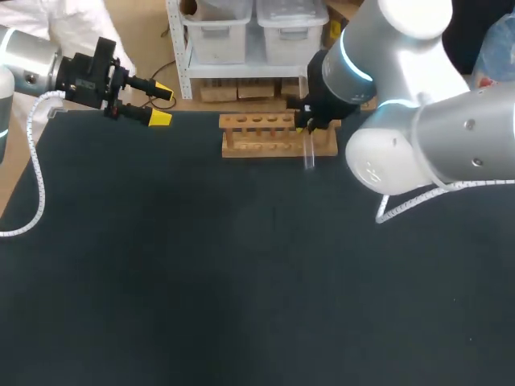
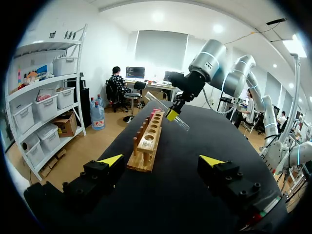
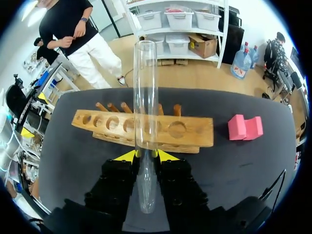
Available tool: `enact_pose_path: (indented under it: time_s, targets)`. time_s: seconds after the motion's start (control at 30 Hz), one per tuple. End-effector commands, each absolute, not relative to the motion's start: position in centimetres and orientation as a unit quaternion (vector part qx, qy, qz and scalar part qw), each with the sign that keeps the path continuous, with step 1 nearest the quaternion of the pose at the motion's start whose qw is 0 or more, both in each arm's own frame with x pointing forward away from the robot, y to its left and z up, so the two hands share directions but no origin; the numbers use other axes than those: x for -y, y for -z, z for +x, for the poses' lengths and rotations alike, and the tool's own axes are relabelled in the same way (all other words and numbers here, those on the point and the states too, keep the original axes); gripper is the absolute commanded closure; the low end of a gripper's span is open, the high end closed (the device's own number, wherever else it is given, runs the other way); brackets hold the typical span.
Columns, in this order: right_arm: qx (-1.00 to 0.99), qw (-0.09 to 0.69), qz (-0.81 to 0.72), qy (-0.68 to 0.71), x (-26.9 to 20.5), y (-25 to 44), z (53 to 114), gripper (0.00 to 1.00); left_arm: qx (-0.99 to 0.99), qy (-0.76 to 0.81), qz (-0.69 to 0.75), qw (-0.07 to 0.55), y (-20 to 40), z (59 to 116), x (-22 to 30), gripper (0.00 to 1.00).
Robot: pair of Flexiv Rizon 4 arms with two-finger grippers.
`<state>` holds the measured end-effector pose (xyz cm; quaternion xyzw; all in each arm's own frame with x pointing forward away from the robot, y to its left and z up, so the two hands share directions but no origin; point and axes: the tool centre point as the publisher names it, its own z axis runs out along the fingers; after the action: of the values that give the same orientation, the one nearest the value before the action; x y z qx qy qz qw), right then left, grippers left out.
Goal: Grasp the test tube, adjust it, and insert it.
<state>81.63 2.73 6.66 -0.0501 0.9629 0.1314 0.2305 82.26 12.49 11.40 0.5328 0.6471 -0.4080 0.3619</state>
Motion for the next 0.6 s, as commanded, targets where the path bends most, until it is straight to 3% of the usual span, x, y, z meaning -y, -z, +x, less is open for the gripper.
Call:
enact_pose_path:
  time_s: [0.03, 0.6]
  targets:
    - [-0.948, 0.295, -0.038, -0.117, -1.7, -8.1, 79.5, 1.0, -0.647, 0.407, 0.533, 0.363, -11.3, 82.2, -12.5, 0.0]
    - [-0.933, 0.352, -0.021, -0.074, -1.6, -11.5, 78.7, 1.0, -0.647, 0.407, 0.533, 0.363, -11.3, 82.2, -12.5, 0.0]
